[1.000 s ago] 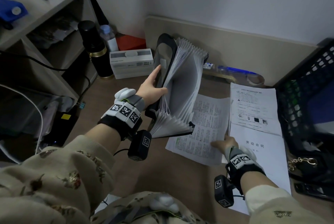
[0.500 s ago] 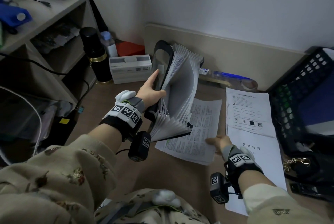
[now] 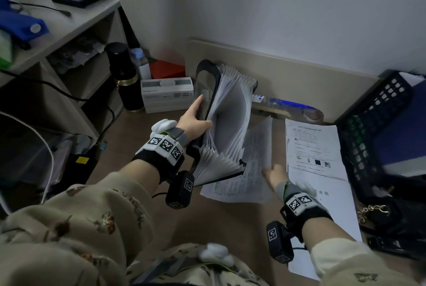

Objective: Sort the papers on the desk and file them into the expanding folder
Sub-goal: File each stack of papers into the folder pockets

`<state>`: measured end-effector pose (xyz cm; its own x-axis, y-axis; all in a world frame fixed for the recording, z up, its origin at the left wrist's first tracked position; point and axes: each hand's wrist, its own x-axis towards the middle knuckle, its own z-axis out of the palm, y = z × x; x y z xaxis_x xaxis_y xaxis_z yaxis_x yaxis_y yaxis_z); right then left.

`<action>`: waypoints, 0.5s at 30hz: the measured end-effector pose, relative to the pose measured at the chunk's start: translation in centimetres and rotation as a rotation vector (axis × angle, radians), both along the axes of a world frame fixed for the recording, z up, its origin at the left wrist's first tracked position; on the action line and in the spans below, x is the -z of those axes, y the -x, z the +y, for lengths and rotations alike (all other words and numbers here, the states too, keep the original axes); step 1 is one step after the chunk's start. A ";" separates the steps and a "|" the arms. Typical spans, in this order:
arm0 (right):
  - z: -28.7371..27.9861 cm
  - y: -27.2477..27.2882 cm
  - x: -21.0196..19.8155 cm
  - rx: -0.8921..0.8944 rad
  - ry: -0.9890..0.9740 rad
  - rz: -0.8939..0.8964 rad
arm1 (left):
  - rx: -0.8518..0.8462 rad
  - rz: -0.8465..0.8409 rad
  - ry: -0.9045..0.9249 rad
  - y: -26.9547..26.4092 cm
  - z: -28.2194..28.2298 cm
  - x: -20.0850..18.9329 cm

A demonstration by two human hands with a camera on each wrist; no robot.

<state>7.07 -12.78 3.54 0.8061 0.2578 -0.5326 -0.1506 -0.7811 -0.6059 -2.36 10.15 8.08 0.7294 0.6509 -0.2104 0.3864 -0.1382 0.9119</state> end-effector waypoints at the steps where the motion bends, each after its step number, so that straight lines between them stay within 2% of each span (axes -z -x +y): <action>1: 0.1 0.3 -0.8 -0.008 -0.017 -0.033 | 0.001 0.001 0.001 0.0 0.0 -0.1; 7: 1.7 0.0 -3.6 -0.024 -0.060 -0.199 | 0.012 -0.002 -0.003 -0.1 -0.6 -0.2; 15: 3.0 -2.1 -8.8 0.073 0.000 -0.651 | 0.010 0.015 0.010 0.0 -1.5 -0.9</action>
<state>9.15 -9.74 12.33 0.9793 0.1899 0.0703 0.1943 -0.7830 -0.5909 -2.37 8.61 9.00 0.7325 0.6416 -0.2276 0.3986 -0.1331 0.9074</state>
